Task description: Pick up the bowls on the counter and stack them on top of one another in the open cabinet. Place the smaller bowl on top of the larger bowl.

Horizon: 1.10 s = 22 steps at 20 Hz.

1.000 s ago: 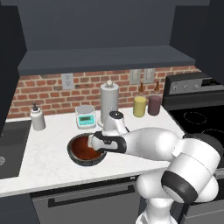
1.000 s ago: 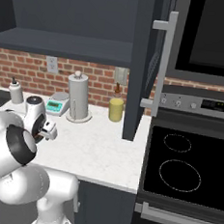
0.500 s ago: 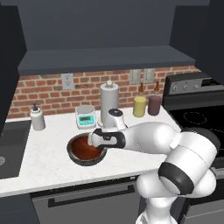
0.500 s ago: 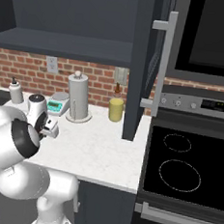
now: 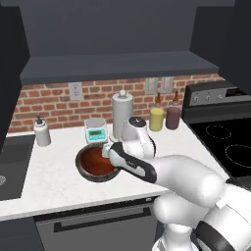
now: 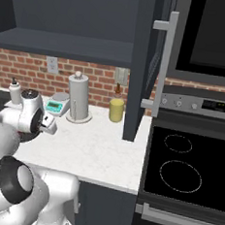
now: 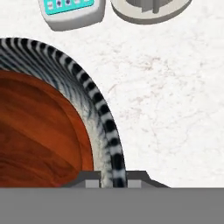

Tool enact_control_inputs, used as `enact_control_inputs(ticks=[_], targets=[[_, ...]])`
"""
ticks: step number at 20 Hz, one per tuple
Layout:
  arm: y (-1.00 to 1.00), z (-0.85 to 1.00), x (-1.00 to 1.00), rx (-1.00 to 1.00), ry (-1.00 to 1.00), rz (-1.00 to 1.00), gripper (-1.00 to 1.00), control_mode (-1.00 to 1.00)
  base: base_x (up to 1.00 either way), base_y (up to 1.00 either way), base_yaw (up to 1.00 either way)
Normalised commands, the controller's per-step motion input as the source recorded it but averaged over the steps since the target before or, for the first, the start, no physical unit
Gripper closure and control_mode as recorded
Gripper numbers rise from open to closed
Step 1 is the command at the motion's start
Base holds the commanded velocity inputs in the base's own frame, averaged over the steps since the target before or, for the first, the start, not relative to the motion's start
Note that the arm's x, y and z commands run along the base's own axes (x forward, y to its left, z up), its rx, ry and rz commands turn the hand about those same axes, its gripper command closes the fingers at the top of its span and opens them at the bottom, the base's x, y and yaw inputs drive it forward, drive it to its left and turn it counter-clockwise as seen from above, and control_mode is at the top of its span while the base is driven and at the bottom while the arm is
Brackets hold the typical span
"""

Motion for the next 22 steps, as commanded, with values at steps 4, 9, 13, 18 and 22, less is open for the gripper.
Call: enact_control_inputs(ticks=[4, 9, 13, 18, 22], targets=[[-0.57, 1.0, -0.84, 0.14, -0.16, -0.22, 1.0, -1.0, 0.0, 0.0, 0.0], [-0.72, 1.0, -0.65, 0.16, -0.18, -0.29, 1.0, -1.0, 0.0, 0.0, 0.0], [-0.67, 1.0, -0.51, 0.19, -0.17, -0.29, 1.0, -1.0, 0.0, 0.0, 0.0], [-0.58, 1.0, -0.49, 0.19, -0.14, -0.29, 1.0, -1.0, 0.0, 0.0, 0.0], [-0.55, 1.0, -0.33, 0.19, -0.06, -0.24, 1.0, -1.0, 0.0, 0.0, 0.0]])
